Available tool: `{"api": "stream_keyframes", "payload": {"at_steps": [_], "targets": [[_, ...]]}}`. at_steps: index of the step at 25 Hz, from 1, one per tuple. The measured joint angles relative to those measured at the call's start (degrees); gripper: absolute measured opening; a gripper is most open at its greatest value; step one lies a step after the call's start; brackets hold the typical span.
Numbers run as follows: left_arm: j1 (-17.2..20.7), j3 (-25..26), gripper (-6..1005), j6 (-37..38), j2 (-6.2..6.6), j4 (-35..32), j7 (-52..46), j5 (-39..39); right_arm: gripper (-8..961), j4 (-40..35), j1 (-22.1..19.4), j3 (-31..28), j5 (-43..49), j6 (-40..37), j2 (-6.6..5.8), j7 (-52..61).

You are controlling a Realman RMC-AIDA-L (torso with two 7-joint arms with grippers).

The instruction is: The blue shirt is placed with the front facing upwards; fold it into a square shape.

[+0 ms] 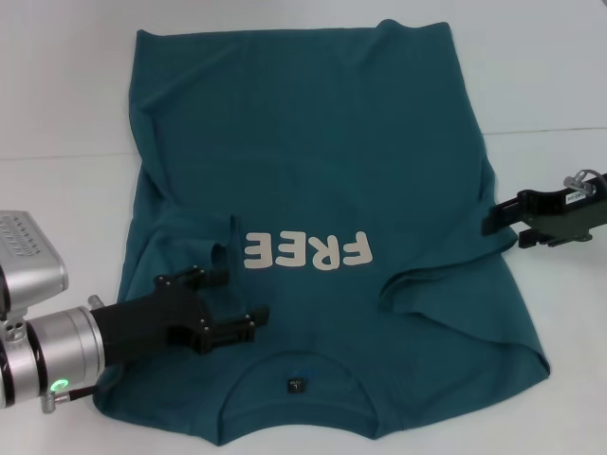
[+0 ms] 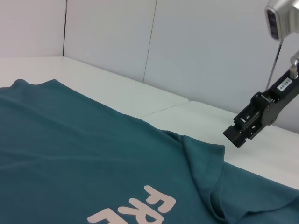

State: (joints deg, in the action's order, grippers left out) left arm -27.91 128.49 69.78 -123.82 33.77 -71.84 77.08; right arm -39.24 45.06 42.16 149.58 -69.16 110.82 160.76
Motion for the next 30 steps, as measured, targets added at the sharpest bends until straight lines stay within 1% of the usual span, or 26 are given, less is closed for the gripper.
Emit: {"api": "stream_keyframes", "payload": {"at_steps": [4, 9, 13, 18, 30], "targets": [[-0.2, 0.0, 873, 0.0, 0.04, 0.0, 0.0, 0.0, 663, 0.1, -1.1, 0.1, 0.1, 2.3, -0.18, 0.0], [-0.4, 0.0, 873, 0.0, -0.02, 0.0, 0.0, 0.0, 661, 2.0, -1.6, -0.1, 0.1, 4.9, -1.16, -0.3], [-0.4, 0.0, 873, 0.0, -0.02, 0.0, 0.0, 0.0, 660, 3.9, -1.7, -0.4, -0.3, 7.0, -1.54, -1.1], [-0.2, 0.0, 873, 0.0, -0.01, 0.0, 0.0, 0.0, 658, 5.4, -1.5, -0.4, -1.7, 9.4, -0.98, -2.1], [-0.1, 0.0, 872, 0.0, -0.01, 0.0, 0.0, 0.0, 646, 7.8, -0.2, 0.0, -2.6, 12.3, -0.27, -3.0]]}}
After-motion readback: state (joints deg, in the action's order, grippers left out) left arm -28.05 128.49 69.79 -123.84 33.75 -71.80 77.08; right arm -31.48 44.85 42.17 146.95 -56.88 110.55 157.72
